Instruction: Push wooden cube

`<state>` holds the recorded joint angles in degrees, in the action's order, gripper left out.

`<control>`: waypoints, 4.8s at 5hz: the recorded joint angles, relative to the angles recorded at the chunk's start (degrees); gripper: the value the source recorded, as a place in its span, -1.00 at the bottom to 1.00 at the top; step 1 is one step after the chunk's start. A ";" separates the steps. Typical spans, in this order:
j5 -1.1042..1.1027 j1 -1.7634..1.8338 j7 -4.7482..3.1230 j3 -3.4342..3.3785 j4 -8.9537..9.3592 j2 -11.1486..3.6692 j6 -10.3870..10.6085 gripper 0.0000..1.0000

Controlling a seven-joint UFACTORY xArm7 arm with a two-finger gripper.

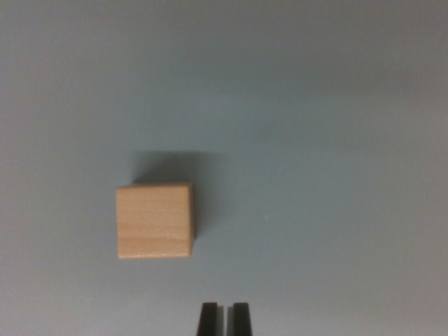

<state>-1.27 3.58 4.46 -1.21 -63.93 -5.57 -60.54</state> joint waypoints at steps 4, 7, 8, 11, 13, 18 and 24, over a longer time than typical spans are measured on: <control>0.28 0.53 0.70 -0.55 4.34 -1.08 5.32 -1.00; 0.41 0.79 1.04 -0.81 6.44 -1.60 7.88 -1.00; 0.53 1.02 1.35 -1.05 8.36 -2.07 10.23 -1.00; 0.65 1.26 1.66 -1.29 10.28 -2.55 12.59 -1.00; 0.77 1.48 1.95 -1.52 12.09 -3.00 14.80 -1.00; 1.06 2.04 2.69 -2.09 16.62 -4.12 20.35 -1.00; 1.23 2.37 3.13 -2.44 19.37 -4.81 23.71 -1.00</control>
<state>-0.04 5.95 7.59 -3.65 -44.56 -10.37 -36.83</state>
